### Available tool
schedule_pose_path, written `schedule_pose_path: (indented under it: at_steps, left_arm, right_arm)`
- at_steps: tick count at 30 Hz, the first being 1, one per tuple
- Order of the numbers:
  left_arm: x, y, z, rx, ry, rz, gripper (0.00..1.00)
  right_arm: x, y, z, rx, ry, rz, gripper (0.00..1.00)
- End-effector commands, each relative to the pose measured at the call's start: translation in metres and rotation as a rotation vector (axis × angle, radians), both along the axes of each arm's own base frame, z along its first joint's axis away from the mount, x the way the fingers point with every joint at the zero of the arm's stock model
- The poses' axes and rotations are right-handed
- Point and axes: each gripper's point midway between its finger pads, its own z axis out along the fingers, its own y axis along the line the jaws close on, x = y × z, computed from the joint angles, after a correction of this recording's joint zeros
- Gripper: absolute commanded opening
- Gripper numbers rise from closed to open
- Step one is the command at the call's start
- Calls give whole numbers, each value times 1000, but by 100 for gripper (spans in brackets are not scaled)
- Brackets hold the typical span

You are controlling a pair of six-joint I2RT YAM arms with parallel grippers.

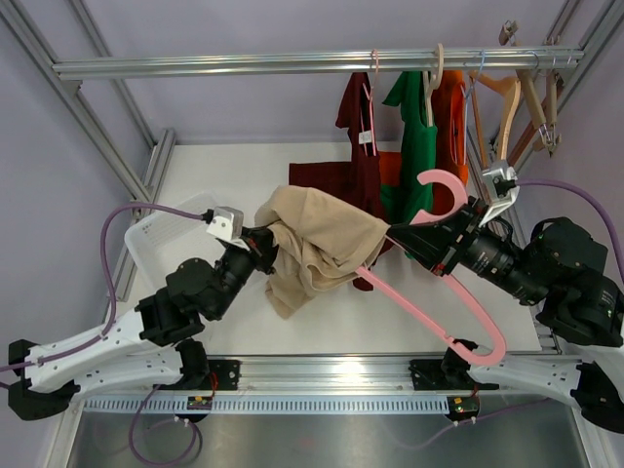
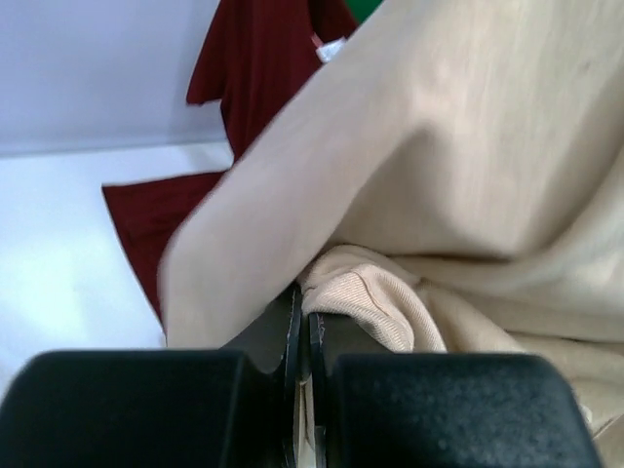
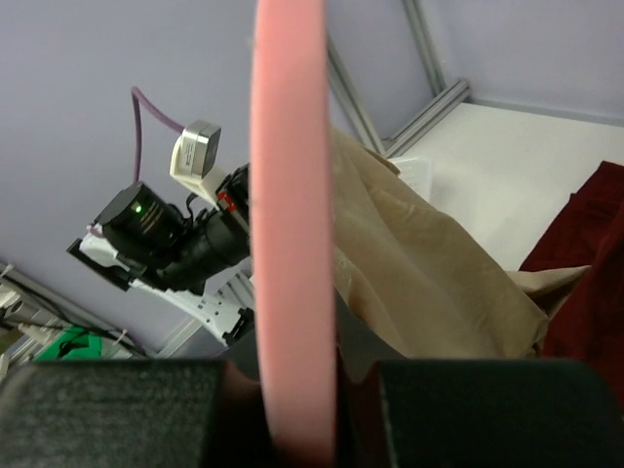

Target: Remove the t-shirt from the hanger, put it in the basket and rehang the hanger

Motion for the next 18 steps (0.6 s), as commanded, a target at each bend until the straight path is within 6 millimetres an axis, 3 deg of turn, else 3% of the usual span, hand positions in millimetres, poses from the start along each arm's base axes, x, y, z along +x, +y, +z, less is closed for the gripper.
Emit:
schedule_pose_path:
  at_steps: [1, 2, 3, 5, 6, 7, 8, 13, 16, 18]
  left_arm:
    - [-7, -12, 49, -99, -153, -92, 4]
    - [-4, -9, 49, -82, -164, -71, 10]
    - [-1, -6, 45, -72, -167, -45, 34]
    - [0, 0, 52, -87, -208, -22, 59]
    - [-1, -2, 51, -81, -219, -31, 79]
    - [-1, -5, 52, -79, -231, -41, 80]
    - [-5, -13, 54, -65, -253, -87, 78]
    - [-11, -31, 58, -26, -261, -167, 0]
    - [-8, -24, 57, -16, -249, -134, 0]
    - [-2, -9, 58, -20, -235, -61, 0]
  right_arm:
    - [-25, -5, 18, 63, -37, 106, 0]
    - [-30, -3, 19, 63, -39, 132, 0]
    - [-34, -2, 19, 64, -41, 157, 0]
    - [-41, 0, 22, 74, -47, 199, 0]
    - [-43, 2, 22, 75, -45, 211, 0]
    - [-45, 3, 22, 76, -43, 224, 0]
    - [-47, 4, 22, 77, -43, 236, 0]
    - [-44, -1, 23, 90, -47, 208, 0]
    - [-44, -7, 23, 94, -53, 194, 0]
    - [-41, -10, 21, 87, -50, 170, 0]
